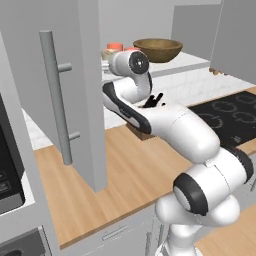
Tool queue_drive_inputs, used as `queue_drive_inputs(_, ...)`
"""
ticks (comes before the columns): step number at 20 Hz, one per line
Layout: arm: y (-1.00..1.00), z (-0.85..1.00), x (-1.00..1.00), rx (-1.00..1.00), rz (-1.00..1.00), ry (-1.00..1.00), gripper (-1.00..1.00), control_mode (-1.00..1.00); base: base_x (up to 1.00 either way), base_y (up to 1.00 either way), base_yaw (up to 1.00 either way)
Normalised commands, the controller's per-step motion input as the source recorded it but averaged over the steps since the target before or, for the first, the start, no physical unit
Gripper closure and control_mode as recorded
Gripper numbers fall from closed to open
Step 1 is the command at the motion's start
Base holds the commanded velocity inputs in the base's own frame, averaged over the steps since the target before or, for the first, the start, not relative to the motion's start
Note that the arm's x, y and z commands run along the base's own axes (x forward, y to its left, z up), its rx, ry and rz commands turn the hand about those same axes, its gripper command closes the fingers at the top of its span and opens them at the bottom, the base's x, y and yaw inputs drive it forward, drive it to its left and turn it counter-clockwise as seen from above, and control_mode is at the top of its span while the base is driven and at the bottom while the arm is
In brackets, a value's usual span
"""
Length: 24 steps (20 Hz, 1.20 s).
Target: Gather all objects into one cabinet and sort the glasses and bowls to opposite sides.
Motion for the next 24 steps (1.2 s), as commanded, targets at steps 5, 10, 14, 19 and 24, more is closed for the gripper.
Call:
queue_drive_inputs(5,0.28,-0.61,0.40,-0.01,0.01,0.00,1.00,-1.00,0.00,0.00,0.00)
queue_drive_inputs(10,0.32,-0.63,0.00,-0.02,0.11,-0.02,-1.00,-1.00,0.00,0.00,0.00)
queue_drive_inputs(14,-0.03,0.48,-0.31,0.05,0.13,-0.08,-1.00,-1.00,0.00,0.00,0.00)
queue_drive_inputs(19,-0.19,0.44,-0.58,0.07,0.07,-0.02,-1.00,-1.00,0.00,0.00,0.00)
queue_drive_inputs(24,-0.19,-0.04,0.18,0.04,0.06,0.17,-1.00,-1.00,0.00,0.00,0.00)
